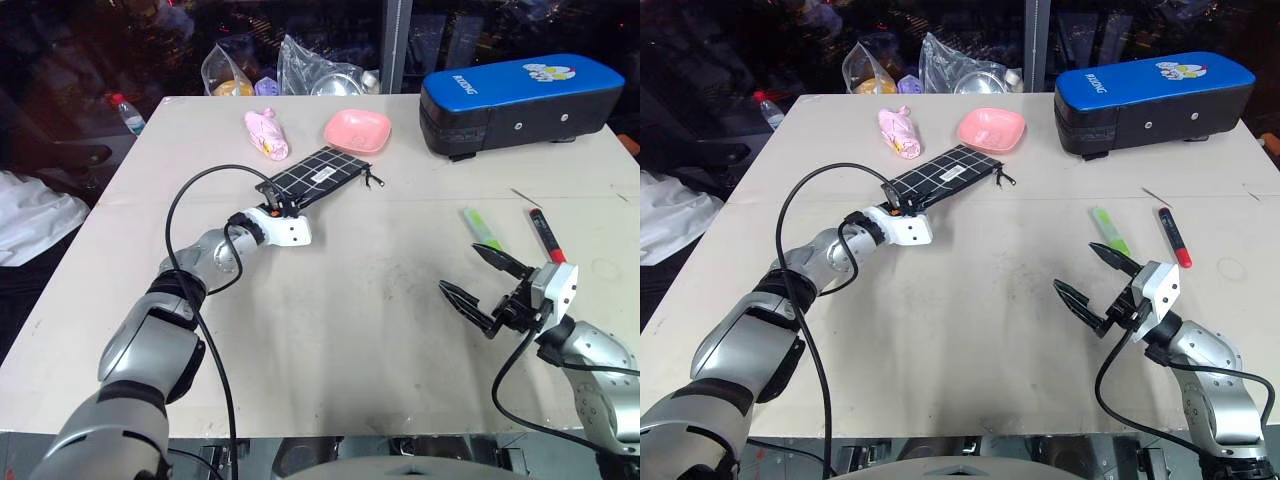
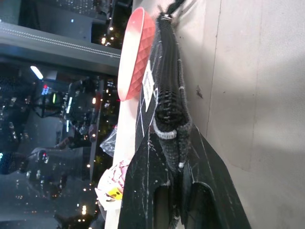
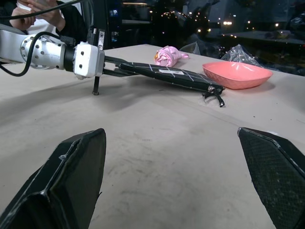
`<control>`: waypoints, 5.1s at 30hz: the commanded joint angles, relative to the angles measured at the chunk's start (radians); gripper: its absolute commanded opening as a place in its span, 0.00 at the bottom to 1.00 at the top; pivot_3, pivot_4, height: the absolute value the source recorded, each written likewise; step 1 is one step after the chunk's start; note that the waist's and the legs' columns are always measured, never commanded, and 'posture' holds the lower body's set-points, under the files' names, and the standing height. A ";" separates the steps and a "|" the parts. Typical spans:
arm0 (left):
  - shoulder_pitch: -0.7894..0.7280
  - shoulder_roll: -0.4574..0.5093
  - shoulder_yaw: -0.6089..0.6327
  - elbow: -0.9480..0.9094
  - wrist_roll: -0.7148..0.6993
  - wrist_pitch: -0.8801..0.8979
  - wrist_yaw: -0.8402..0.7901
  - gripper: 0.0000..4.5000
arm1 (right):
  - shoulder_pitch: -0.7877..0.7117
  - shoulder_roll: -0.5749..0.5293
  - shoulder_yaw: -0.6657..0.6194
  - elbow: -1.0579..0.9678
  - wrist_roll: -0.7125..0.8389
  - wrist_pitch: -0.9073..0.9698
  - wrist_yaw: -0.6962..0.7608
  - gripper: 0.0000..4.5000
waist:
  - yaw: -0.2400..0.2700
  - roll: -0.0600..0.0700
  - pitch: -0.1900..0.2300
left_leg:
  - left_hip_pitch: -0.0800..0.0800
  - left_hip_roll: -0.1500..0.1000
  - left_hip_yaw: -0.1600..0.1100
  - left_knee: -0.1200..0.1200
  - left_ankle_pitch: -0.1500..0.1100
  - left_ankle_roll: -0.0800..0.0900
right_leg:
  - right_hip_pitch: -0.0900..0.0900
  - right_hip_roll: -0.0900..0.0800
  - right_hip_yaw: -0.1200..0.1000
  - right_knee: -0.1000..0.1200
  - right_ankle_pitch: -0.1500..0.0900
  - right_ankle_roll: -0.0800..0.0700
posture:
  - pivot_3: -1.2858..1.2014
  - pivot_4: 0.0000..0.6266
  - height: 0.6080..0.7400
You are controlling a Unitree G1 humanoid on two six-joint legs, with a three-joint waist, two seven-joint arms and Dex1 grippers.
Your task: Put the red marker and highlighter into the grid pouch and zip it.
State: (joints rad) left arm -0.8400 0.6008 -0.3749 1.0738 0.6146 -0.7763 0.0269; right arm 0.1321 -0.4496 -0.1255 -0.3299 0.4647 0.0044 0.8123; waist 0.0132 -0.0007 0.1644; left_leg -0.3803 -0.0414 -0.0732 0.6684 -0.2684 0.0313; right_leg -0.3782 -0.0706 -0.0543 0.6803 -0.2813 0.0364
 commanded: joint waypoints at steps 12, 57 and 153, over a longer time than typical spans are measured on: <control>0.436 -0.066 0.188 -0.853 -0.642 0.337 -0.545 0.01 | -0.374 0.054 0.176 0.079 -0.216 0.326 -0.287 1.00 | -0.004 -0.001 0.001 | -0.004 0.002 0.003 0.000 0.003 -0.005 | -0.005 -0.004 0.005 -0.002 0.001 -0.002 | 0.52 0.24 0.98; 0.607 -0.143 0.192 -1.035 -0.501 0.454 -0.539 0.00 | -0.730 0.041 0.273 0.307 -0.290 0.603 -0.207 0.01 | -0.023 -0.001 0.001 | -0.013 0.003 0.012 0.000 0.001 -0.002 | -0.019 -0.002 0.013 0.000 0.003 -0.002 | 0.52 0.24 0.98; 0.605 -0.123 0.141 -1.047 -0.408 0.286 -0.542 0.00 | -0.799 0.022 0.548 0.178 -0.421 0.419 0.013 0.01 | -0.024 -0.001 0.001 | -0.014 0.004 0.012 0.000 0.002 -0.003 | -0.020 -0.001 0.013 -0.001 0.003 -0.002 | 0.52 0.24 0.98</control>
State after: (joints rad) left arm -0.2305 0.4767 -0.2186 0.0515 0.2140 -0.4529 -0.5025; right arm -0.6405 -0.4274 0.4007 -0.1349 0.0589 0.5111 0.7916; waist -0.0112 -0.0014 0.1656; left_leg -0.3940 -0.0379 -0.0616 0.6687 -0.2668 0.0283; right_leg -0.3977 -0.0719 -0.0416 0.6795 -0.2781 0.0349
